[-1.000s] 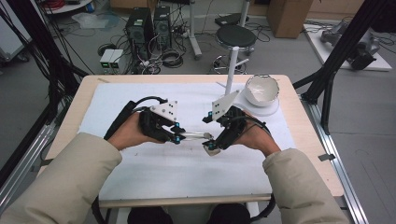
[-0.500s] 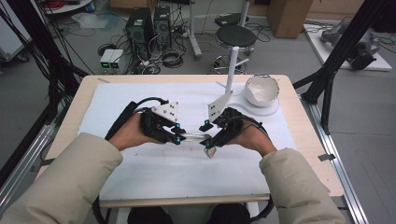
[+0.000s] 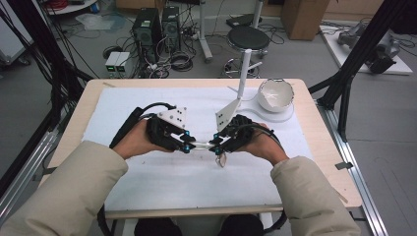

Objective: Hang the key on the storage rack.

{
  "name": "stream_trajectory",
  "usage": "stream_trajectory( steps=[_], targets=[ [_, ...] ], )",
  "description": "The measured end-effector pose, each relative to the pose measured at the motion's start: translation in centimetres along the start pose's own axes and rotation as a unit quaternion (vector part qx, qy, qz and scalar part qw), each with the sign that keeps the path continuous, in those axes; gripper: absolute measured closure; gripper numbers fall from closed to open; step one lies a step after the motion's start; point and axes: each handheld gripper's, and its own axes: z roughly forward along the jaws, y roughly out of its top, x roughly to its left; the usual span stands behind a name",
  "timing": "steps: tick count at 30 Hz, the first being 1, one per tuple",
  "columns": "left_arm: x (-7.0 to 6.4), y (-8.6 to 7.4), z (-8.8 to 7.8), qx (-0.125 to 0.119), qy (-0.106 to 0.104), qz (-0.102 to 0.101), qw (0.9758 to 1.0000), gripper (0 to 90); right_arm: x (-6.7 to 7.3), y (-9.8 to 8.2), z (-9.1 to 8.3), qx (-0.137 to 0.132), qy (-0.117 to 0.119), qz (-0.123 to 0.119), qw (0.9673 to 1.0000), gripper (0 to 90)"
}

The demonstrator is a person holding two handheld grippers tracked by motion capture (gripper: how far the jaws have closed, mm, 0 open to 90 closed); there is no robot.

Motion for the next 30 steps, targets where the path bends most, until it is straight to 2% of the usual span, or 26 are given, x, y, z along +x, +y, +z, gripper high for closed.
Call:
stream_trajectory(
  steps=[2, 5, 7, 8, 10, 12, 14, 15, 17, 18, 20, 22, 27, 30],
  targets=[
    [0.1, -0.1, -0.1, -0.009, -0.004, 0.003, 0.9999, 73.2, 0.0, 0.0, -0.1, -0.004, -0.001, 0.006, 1.0000, 74.5],
    [0.2, -0.7, -0.4, -0.044, 0.006, -0.005, 0.9990, 70.0, 0.0, 0.0, -0.4, -0.011, -0.008, 0.012, 0.9998, 74.5],
    [0.3, -1.3, -0.7, -0.057, 0.020, -0.009, 0.9981, 52.9, -0.1, -0.1, -0.5, -0.019, -0.007, 0.021, 0.9996, 74.5],
    [0.4, -1.7, -0.8, -0.064, 0.020, -0.017, 0.9976, 52.9, -0.1, -0.2, -0.6, -0.024, -0.007, 0.025, 0.9994, 74.5],
    [0.5, -2.6, -1.2, -0.093, 0.015, -0.034, 0.9950, 41.9, -0.3, -0.5, -0.8, -0.039, -0.007, 0.039, 0.9985, 74.5],
    [0.3, -3.6, -1.8, -0.112, 0.032, -0.039, 0.9924, 36.2, -0.5, -0.9, -1.1, -0.050, -0.009, 0.062, 0.9968, 74.5],
    [0.2, -4.6, -2.5, -0.132, 0.050, -0.056, 0.9884, 28.7, -0.9, -1.4, -1.6, -0.061, -0.010, 0.089, 0.9941, 74.5],
    [-0.1, -5.2, -2.8, -0.142, 0.073, -0.062, 0.9852, 24.4, -1.1, -1.6, -1.8, -0.068, -0.008, 0.102, 0.9925, 74.5],
    [-0.5, -6.2, -3.4, -0.155, 0.120, -0.082, 0.9773, 7.6, -1.5, -2.1, -2.3, -0.077, -0.018, 0.123, 0.9893, 74.5],
    [-0.5, -6.8, -3.8, -0.158, 0.128, -0.087, 0.9752, 4.0, -1.6, -2.3, -2.5, -0.084, -0.020, 0.135, 0.9870, 74.5],
    [-0.8, -7.9, -4.3, -0.177, 0.138, -0.099, 0.9694, 1.7, -2.0, -2.8, -3.1, -0.100, -0.032, 0.153, 0.9827, 74.5],
    [-1.2, -9.2, -4.8, -0.200, 0.138, -0.102, 0.9647, 1.7, -2.3, -3.2, -3.7, -0.115, -0.040, 0.166, 0.9786, 74.5],
    [-2.1, -12.4, -5.7, -0.215, 0.161, -0.116, 0.9561, 1.7, -2.8, -4.5, -5.1, -0.140, -0.068, 0.206, 0.9661, 74.5],
    [-2.8, -14.2, -5.9, -0.228, 0.179, -0.125, 0.9488, 1.7, -3.1, -5.1, -5.9, -0.148, -0.084, 0.216, 0.9614, 74.5]
  ],
)
